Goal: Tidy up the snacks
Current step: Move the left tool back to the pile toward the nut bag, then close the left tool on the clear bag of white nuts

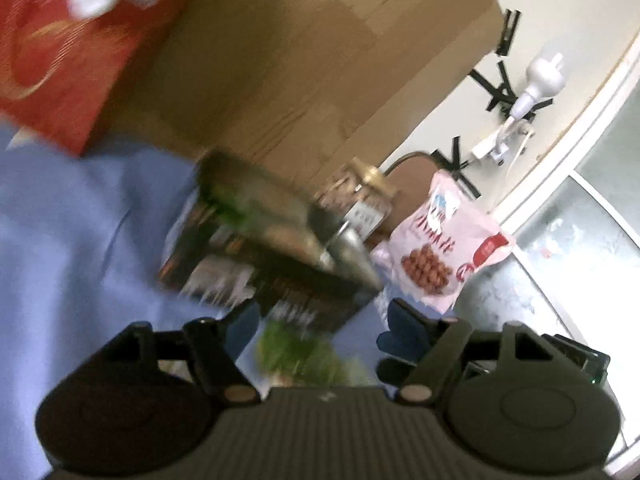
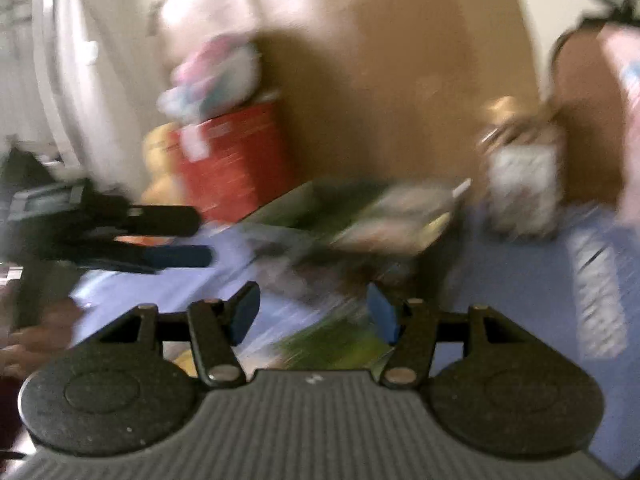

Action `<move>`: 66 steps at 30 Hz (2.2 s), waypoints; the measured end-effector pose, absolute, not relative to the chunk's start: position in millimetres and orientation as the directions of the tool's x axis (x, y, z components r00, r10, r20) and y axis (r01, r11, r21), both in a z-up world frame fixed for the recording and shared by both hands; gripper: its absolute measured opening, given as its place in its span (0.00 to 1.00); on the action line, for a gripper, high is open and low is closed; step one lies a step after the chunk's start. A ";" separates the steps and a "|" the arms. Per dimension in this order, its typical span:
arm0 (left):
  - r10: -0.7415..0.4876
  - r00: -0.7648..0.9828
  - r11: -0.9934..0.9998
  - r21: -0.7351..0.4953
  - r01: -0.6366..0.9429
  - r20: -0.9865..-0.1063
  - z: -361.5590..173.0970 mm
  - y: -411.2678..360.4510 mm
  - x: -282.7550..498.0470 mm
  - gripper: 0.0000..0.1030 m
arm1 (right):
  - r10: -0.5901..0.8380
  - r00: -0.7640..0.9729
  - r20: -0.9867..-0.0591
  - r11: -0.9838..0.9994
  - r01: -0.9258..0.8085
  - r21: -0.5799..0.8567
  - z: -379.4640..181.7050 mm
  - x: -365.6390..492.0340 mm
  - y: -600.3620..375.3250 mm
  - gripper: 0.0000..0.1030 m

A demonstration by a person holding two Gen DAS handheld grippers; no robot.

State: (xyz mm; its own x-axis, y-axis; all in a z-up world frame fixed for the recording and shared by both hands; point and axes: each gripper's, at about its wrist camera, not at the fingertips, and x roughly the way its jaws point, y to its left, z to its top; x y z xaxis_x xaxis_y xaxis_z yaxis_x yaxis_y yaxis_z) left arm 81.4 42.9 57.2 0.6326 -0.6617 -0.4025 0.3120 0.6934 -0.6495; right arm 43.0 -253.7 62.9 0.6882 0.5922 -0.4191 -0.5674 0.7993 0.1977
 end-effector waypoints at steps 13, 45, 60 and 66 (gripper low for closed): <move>-0.602 0.678 0.651 -0.751 0.110 -0.422 16.2 110.1 26.4 0.71 | 0.545 0.636 -0.546 0.726 -0.684 -0.072 34.8 10.7 -170.3 0.60; -0.820 0.362 0.558 -0.759 0.336 -0.443 0.3 -10.6 20.5 0.80 | 0.497 0.665 -0.557 0.824 -0.562 0.065 36.7 -70.9 -290.6 0.15; -0.753 0.366 0.655 -0.673 0.343 -0.546 7.2 -41.3 23.4 0.81 | 0.526 0.665 -0.531 0.761 -0.646 -0.055 22.0 -59.4 -266.6 0.55; -0.747 0.384 0.657 -0.693 0.297 -0.543 4.1 -29.3 26.9 0.81 | 0.504 0.700 -0.506 0.793 -0.607 -0.050 29.5 -47.2 -283.0 0.67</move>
State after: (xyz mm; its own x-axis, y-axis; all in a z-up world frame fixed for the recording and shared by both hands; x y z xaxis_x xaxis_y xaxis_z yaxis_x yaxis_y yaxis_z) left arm 26.9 -29.3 4.1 0.3837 -0.7467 -0.5433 0.2968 0.6568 -0.6932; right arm -47.2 -283.0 29.5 0.6998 0.5040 -0.5062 -0.6072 0.7930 -0.0500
